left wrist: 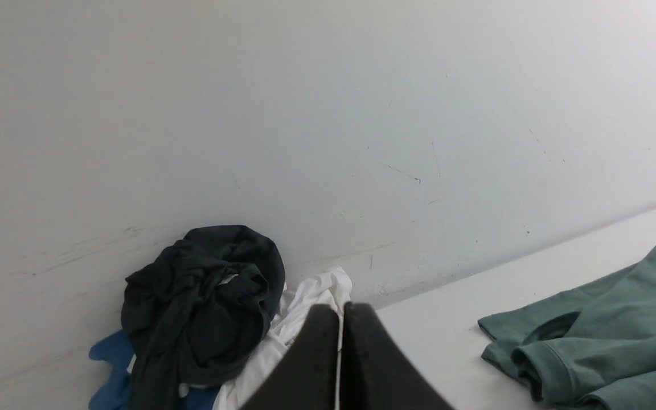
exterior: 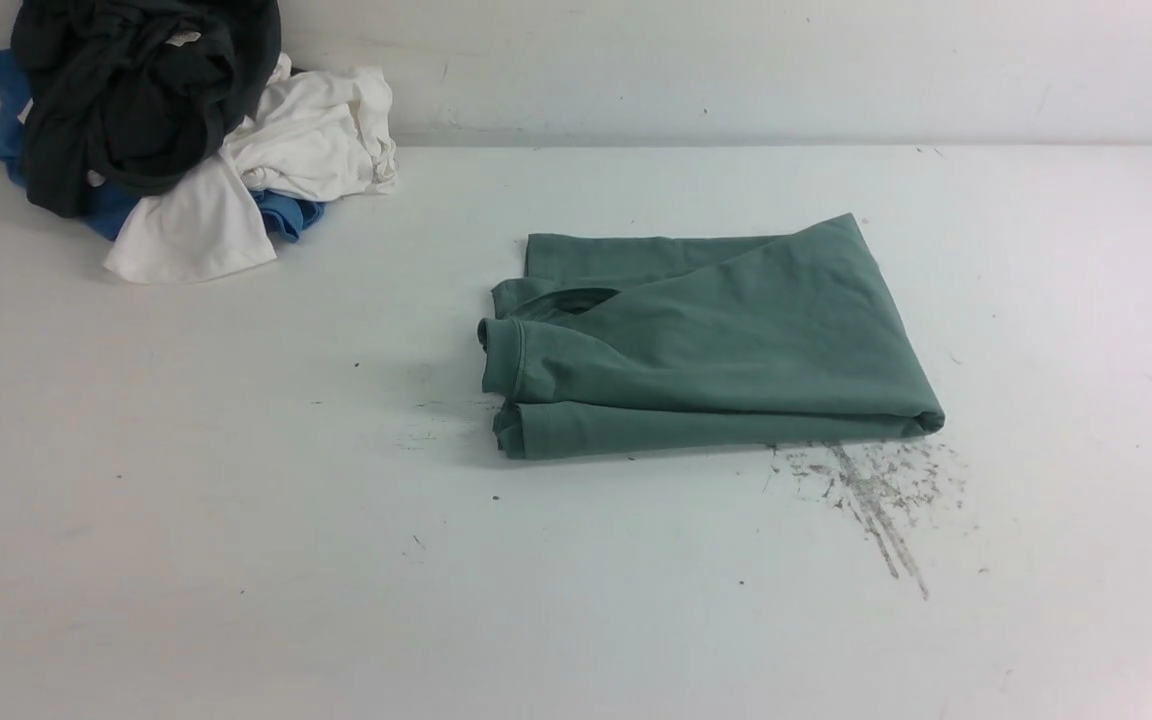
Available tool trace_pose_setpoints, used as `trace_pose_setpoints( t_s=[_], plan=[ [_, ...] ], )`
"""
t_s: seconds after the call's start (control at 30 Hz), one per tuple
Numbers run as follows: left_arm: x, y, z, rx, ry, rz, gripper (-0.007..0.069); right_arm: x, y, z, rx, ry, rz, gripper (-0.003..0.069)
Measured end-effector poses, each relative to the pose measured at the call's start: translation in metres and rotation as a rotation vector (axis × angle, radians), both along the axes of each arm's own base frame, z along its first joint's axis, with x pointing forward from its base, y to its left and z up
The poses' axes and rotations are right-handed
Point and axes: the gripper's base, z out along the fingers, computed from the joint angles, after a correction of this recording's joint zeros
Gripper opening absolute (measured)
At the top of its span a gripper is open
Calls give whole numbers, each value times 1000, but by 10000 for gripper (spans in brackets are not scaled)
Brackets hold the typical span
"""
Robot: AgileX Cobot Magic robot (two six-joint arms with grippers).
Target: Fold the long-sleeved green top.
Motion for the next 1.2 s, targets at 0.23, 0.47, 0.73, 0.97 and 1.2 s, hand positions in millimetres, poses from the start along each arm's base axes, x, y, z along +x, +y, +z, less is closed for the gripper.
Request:
trace_pose_setpoints(
  t_s=[0.23, 0.47, 0.73, 0.97, 1.2],
  plan=[
    [1, 0, -3, 5, 11, 2, -8, -60, -14, -99, 148, -223, 88, -14],
    [3, 3, -12, 21, 112, 34, -8, -90, -24, -122, 255, -433, 117, -14],
    [3, 4, -18, 29, 170, 52, -8, -96, -26, -117, 278, -494, 123, -14],
    [3, 4, -18, 29, 176, 53, -8, -95, -26, -121, 271, -474, 120, -14],
    [3, 4, -18, 29, 177, 54, -8, -96, -26, -129, 257, -479, 123, -14]
  ],
)
